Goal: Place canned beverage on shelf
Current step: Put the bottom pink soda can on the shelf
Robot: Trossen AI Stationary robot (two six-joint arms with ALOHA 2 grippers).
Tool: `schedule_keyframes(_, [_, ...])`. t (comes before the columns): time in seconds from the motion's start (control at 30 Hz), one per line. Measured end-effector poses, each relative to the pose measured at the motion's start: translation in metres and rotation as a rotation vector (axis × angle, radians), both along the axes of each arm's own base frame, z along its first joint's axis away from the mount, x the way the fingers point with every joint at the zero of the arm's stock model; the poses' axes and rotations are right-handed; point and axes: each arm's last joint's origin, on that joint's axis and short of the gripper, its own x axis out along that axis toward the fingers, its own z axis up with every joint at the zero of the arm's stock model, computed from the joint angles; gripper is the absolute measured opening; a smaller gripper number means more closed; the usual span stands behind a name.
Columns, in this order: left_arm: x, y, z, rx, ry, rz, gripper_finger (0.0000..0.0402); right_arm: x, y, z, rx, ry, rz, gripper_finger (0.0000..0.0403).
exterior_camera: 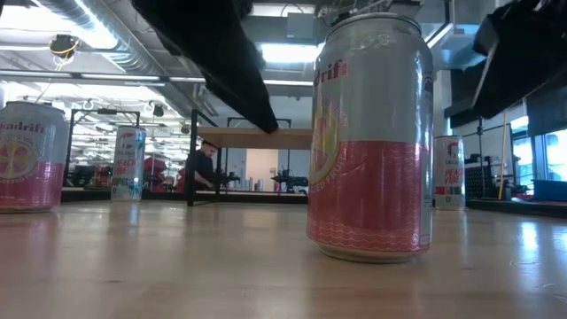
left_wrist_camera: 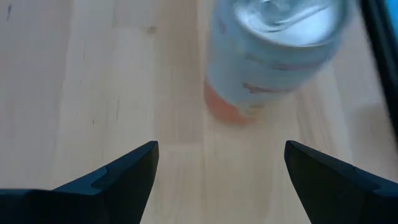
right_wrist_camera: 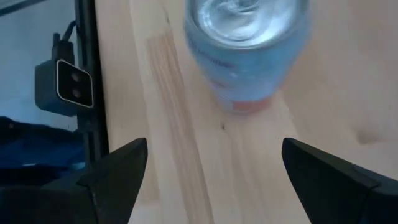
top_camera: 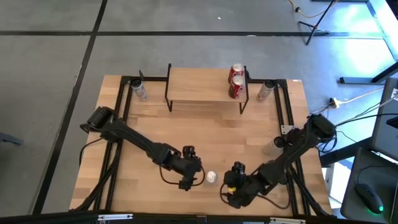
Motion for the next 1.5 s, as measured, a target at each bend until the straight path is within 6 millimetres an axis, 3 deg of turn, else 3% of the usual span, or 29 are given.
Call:
schedule_keyframes(0.2, [0.012, -0.003, -0.014, -0.001, -0.048, -0.017, 0.0336, 0.014, 0.000, -0.022, -0.042, -0.011, -0.050, 0.0358])
schedule_keyframes(0.33, [0.016, -0.012, -0.019, -0.098, -0.054, -0.107, 0.0336, 0.017, -0.007, -0.029, -0.070, -0.001, -0.124, 0.0358])
schedule_keyframes(0.5, [0.012, -0.026, -0.019, -0.149, -0.050, -0.175, 0.0336, 0.017, -0.021, -0.025, -0.098, 0.074, -0.115, 0.0358])
schedule_keyframes(0.77, [0.009, -0.031, -0.020, -0.171, -0.026, -0.182, 0.0336, 0.012, -0.033, -0.015, -0.185, 0.193, -0.048, 0.0358])
schedule_keyframes(0.9, [0.001, -0.029, -0.018, -0.174, 0.042, -0.159, 0.0336, 0.012, -0.027, -0.009, -0.172, 0.179, -0.008, 0.0358])
schedule_keyframes(1.07, [-0.004, -0.028, -0.013, -0.122, 0.031, -0.069, 0.0336, 0.016, -0.010, -0.004, -0.123, 0.043, 0.005, 0.0358])
schedule_keyframes(1.23, [0.006, -0.028, -0.018, -0.072, -0.066, 0.018, 0.0336, 0.020, -0.003, -0.015, -0.163, 0.004, -0.016, 0.0358])
schedule_keyframes(1.5, [0.005, -0.047, -0.020, -0.190, -0.069, -0.117, 0.0336, 0.025, -0.028, -0.017, -0.257, 0.093, -0.058, 0.0358])
